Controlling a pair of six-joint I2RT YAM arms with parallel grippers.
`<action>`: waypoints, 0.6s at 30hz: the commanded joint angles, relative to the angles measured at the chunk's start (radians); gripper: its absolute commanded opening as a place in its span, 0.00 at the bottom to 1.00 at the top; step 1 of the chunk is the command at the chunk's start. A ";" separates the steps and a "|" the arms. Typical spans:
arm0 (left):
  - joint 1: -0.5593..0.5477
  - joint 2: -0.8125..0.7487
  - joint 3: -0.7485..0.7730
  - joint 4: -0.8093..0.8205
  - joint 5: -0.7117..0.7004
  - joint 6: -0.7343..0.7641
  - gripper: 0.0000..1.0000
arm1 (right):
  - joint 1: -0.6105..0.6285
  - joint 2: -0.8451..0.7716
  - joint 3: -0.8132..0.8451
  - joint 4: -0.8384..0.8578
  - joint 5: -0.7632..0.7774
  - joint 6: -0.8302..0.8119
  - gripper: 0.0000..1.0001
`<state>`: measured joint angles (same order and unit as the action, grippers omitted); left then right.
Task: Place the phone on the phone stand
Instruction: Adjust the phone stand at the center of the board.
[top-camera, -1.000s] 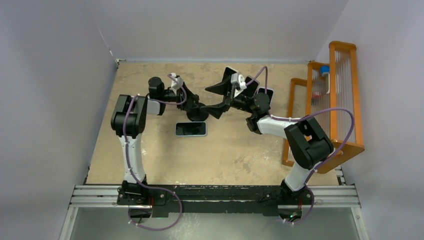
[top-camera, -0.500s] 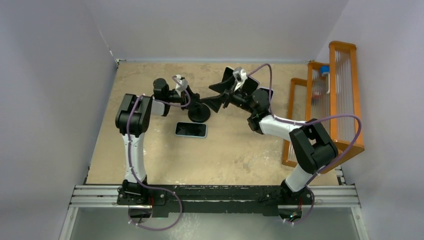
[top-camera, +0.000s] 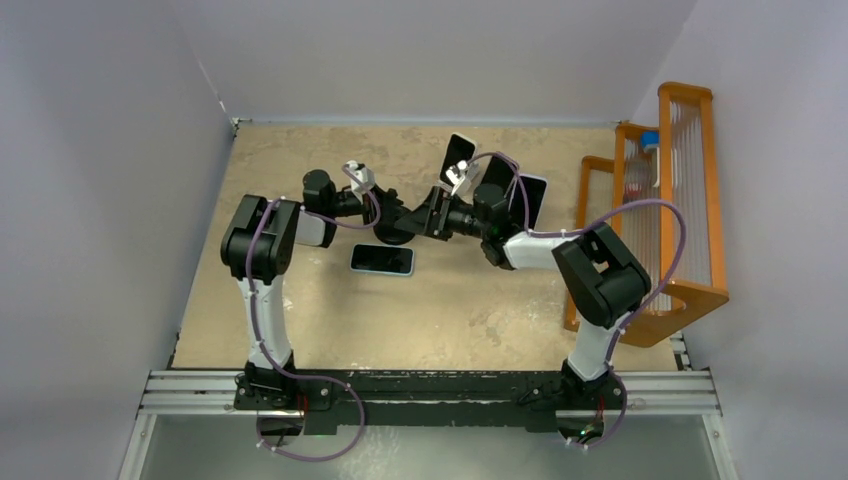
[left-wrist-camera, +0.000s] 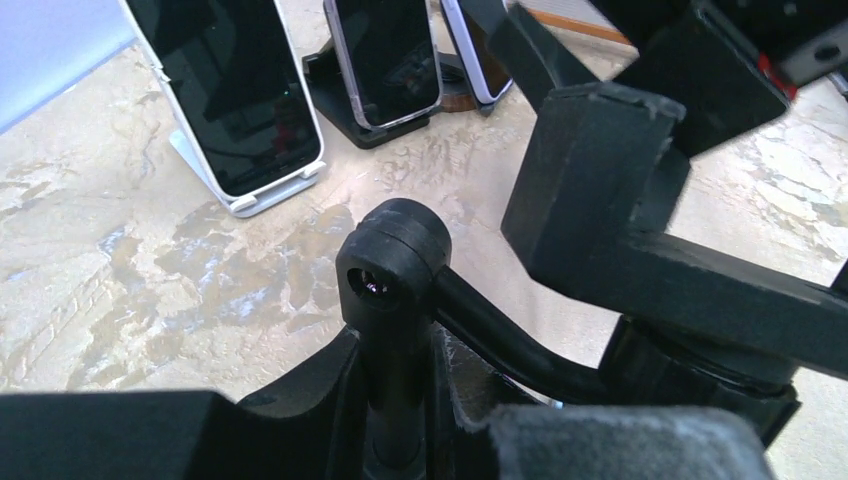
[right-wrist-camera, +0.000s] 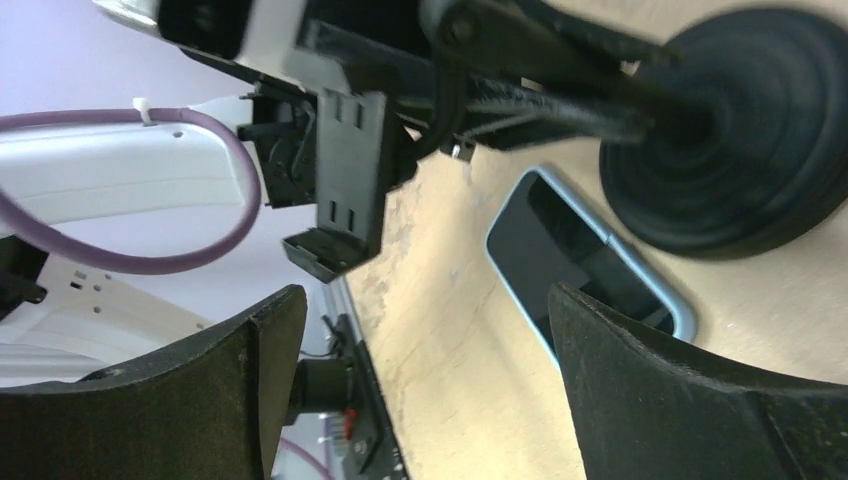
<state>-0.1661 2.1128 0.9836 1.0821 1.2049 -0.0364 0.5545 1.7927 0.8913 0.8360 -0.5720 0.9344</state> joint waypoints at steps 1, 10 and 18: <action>0.000 -0.033 -0.007 -0.030 -0.068 0.069 0.00 | 0.032 0.035 0.020 0.114 -0.064 0.157 0.90; 0.000 -0.022 0.010 -0.062 -0.048 0.075 0.00 | 0.067 0.107 0.102 0.276 -0.099 0.111 0.85; 0.002 -0.006 0.030 -0.082 -0.035 0.072 0.00 | 0.067 0.191 0.114 0.485 -0.170 0.221 0.62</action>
<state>-0.1661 2.1090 0.9920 1.0489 1.1778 -0.0059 0.6216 1.9450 0.9630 1.1671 -0.6785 1.0866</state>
